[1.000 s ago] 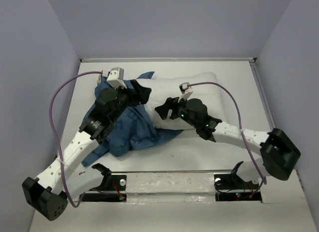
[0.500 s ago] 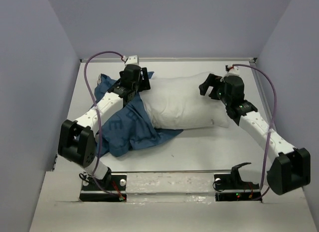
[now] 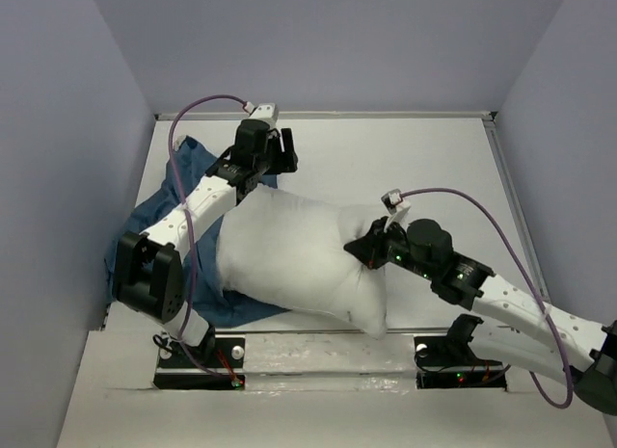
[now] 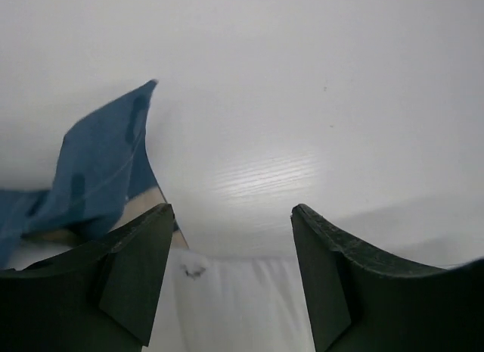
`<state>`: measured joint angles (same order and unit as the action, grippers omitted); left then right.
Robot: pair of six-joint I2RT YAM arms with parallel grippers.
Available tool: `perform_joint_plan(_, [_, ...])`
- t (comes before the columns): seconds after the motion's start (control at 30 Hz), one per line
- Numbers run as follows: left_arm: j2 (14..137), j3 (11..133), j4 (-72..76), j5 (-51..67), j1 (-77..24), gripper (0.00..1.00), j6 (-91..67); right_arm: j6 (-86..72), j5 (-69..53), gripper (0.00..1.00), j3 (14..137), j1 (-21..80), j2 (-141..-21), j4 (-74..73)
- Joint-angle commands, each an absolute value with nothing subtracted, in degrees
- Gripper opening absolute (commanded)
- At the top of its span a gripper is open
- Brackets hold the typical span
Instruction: Put the pillow into the pillowcase
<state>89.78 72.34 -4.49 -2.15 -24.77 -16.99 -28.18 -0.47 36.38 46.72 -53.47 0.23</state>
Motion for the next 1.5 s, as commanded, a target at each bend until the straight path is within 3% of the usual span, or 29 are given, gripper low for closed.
perform_joint_plan(0.0, [84.12, 78.21, -2.72, 5.19, -25.31, 0.75, -14.33, -31.03, -2.54, 0.00, 33.66, 47.64, -47.46, -10.28])
perform_joint_plan(0.1, [83.15, 84.36, -8.85, -2.78, -25.31, 0.77, -9.42, -30.41, -7.20, 0.00, 34.19, 48.16, -46.94, -10.72])
perform_joint_plan(0.13, [83.14, 86.38, -13.05, -5.51, -25.31, 0.80, -6.36, -29.28, -7.21, 0.28, 34.71, 48.16, -46.24, -11.07])
perform_joint_plan(0.23, [84.98, 87.80, -22.10, -14.83, -23.91, 0.81, -4.13, -24.72, -1.01, 0.90, 40.22, 48.16, -44.04, -18.85])
perform_joint_plan(0.47, [82.98, 78.41, -29.18, -24.33, -22.33, 0.76, -7.02, -12.41, 1.41, 0.95, 53.95, 48.16, -51.92, -15.42])
perform_joint_plan(0.63, [83.41, 71.64, -30.32, -22.16, -19.95, 0.88, -7.82, -6.52, -6.65, 1.00, 63.09, 48.16, -72.74, -11.17])
perform_joint_plan(0.7, [84.63, 69.70, -30.15, -19.52, -19.95, 0.88, -7.56, -5.54, -18.16, 1.00, 65.64, 46.76, -80.75, -9.67])
perform_joint_plan(0.73, [86.29, 69.35, -30.15, -18.90, -19.95, 0.81, -7.21, -5.97, -19.85, 1.00, 67.48, 46.76, -82.60, -9.49])
perform_joint_plan(0.77, [88.14, 69.61, -30.32, -18.11, -20.04, 0.58, -7.73, -5.80, -22.30, 0.98, 67.93, 46.76, -85.05, -8.71])
perform_joint_plan(0.8, [88.68, 69.61, -30.32, -16.71, -20.13, 0.58, -7.91, -5.89, -22.85, 0.97, 67.77, 46.76, -85.51, -7.83])
perform_joint_plan(0.83, [89.03, 69.44, -28.50, -15.48, -20.30, 0.33, -7.74, -6.58, -22.59, 0.95, 66.72, 46.76, -85.87, -7.13])
perform_joint_plan(0.9, [90.87, 69.96, -25.68, -12.41, -21.44, 0.01, -8.26, -6.50, -21.89, 0.80, 66.01, 46.76, -85.87, -6.77])
perform_joint_plan(0.93, [91.57, 71.70, -24.79, -11.00, -22.14, 0.00, -8.61, -7.20, -19.97, 0.59, 64.70, 46.76, -85.17, -5.72])
perform_joint_plan(1.0, [93.85, 76.60, -21.91, -8.80, -26.25, 0.00, -9.22, -9.56, -17.25, 0.28, 61.63, 46.06, -82.64, -4.14])
perform_joint_plan(1.03, [94.65, 78.47, -20.32, -8.01, -28.02, 0.00, -9.32, -10.45, -17.23, 0.28, 61.61, 46.05, -81.40, -3.09])
perform_joint_plan(1.13, [98.43, 87.23, -13.11, -3.44, -34.08, 0.00, -9.75, -12.30, -11.17, 0.10, 57.31, 45.53, -77.62, -0.70])
perform_joint_plan(1.17, [99.57, 89.45, -11.18, -2.21, -35.15, 0.00, -10.02, -12.74, -8.38, 0.00, 56.61, 45.53, -75.69, -0.62])
perform_joint_plan(1.3, [106.24, 99.82, -4.83, 2.90, -38.75, 0.01, -10.64, -16.69, -1.95, 0.00, 50.82, 45.01, -70.94, -0.70])
perform_joint_plan(1.37, [107.84, 104.49, -5.71, 2.20, -39.55, 0.24, -10.72, -17.93, -0.53, 0.00, 49.40, 45.00, -70.40, -0.70])
perform_joint_plan(1.4, [107.58, 104.50, -5.45, 1.76, -39.55, 0.51, -11.07, -18.63, -0.53, 0.00, 48.70, 45.00, -70.49, -0.62])
perform_joint_plan(1.47, [106.27, 102.76, -5.19, 0.62, -39.55, 0.73, -10.73, -19.15, -1.31, 0.00, 47.82, 45.00, -70.58, 1.39])
